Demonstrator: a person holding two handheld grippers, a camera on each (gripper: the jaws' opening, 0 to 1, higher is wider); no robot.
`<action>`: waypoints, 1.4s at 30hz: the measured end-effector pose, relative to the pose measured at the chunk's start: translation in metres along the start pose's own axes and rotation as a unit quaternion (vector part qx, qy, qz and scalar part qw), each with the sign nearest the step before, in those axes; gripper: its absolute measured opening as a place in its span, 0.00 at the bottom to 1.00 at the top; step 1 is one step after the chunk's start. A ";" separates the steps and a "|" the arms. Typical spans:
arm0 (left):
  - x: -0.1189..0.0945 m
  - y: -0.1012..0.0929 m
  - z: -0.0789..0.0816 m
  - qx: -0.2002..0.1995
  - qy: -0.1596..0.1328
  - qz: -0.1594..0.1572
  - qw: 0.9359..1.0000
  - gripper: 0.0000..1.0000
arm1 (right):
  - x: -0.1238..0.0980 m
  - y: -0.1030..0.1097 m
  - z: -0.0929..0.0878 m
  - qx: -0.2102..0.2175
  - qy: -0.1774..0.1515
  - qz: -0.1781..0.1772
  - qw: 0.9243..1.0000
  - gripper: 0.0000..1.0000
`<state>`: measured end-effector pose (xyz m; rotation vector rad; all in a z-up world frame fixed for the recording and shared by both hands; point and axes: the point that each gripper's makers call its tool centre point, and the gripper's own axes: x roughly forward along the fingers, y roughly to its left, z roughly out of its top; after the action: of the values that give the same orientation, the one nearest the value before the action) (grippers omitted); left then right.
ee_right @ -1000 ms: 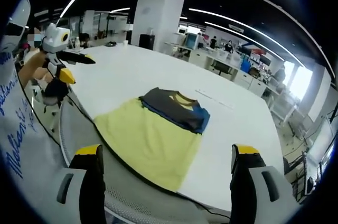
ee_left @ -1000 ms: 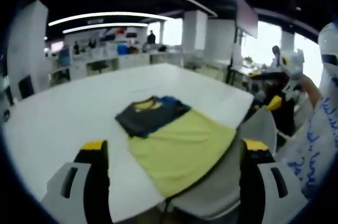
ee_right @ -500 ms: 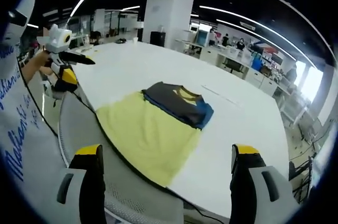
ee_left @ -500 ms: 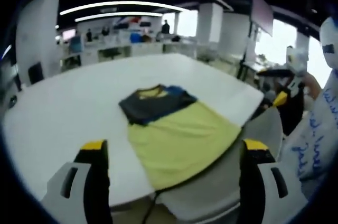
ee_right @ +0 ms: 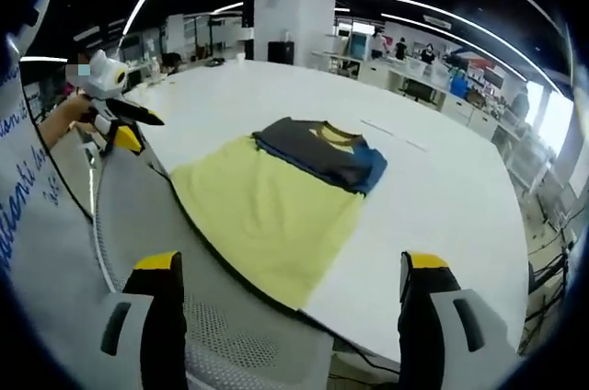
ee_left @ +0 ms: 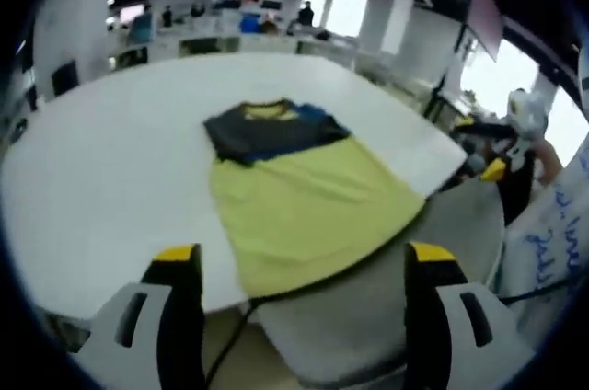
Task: Fold the garment on the visible template until the final outline fits inside the template.
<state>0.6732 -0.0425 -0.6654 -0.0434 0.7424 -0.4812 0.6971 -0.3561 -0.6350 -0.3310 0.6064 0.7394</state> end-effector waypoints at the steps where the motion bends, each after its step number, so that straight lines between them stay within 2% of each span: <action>1: 0.001 0.002 -0.002 -0.003 0.001 0.001 1.000 0.83 | 0.000 0.000 -0.001 0.000 0.001 -0.001 1.000 0.94; 9: 0.013 0.014 -0.015 -0.060 0.005 -0.010 0.998 0.72 | 0.009 0.003 -0.012 0.015 0.013 0.005 1.000 0.88; 12: 0.018 0.018 -0.022 -0.063 0.025 -0.007 0.998 0.66 | 0.010 0.005 -0.012 0.018 0.014 0.007 1.000 0.88; 13: 0.018 0.019 -0.023 -0.076 0.028 -0.007 0.997 0.65 | 0.010 0.005 -0.012 0.018 0.014 0.006 1.000 0.88; 17: 0.026 0.026 -0.023 -0.086 0.027 -0.011 0.996 0.58 | 0.011 0.002 -0.012 0.018 0.014 0.003 1.000 0.88; 22: 0.036 0.035 -0.030 -0.105 0.040 -0.011 0.994 0.50 | 0.012 -0.002 -0.012 0.018 0.017 -0.001 1.000 0.88; 24: 0.040 0.036 -0.029 -0.111 0.032 -0.021 0.993 0.49 | 0.012 -0.003 -0.013 0.019 0.020 -0.002 1.000 0.88; 33: 0.052 0.054 -0.046 -0.138 0.067 -0.005 0.988 0.37 | 0.017 -0.011 -0.010 0.018 0.025 -0.008 0.999 0.88; 38: 0.057 0.055 -0.056 -0.141 0.091 0.005 0.986 0.30 | 0.021 -0.009 -0.008 0.017 0.027 -0.003 0.999 0.87; 42: 0.059 0.054 -0.061 -0.141 0.106 0.010 0.984 0.29 | 0.023 -0.010 -0.008 0.015 0.032 -0.002 0.999 0.87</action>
<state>0.6922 -0.0126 -0.7589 -0.2527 1.0166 -0.3611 0.7148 -0.3549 -0.6550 -0.3285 0.6766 0.7171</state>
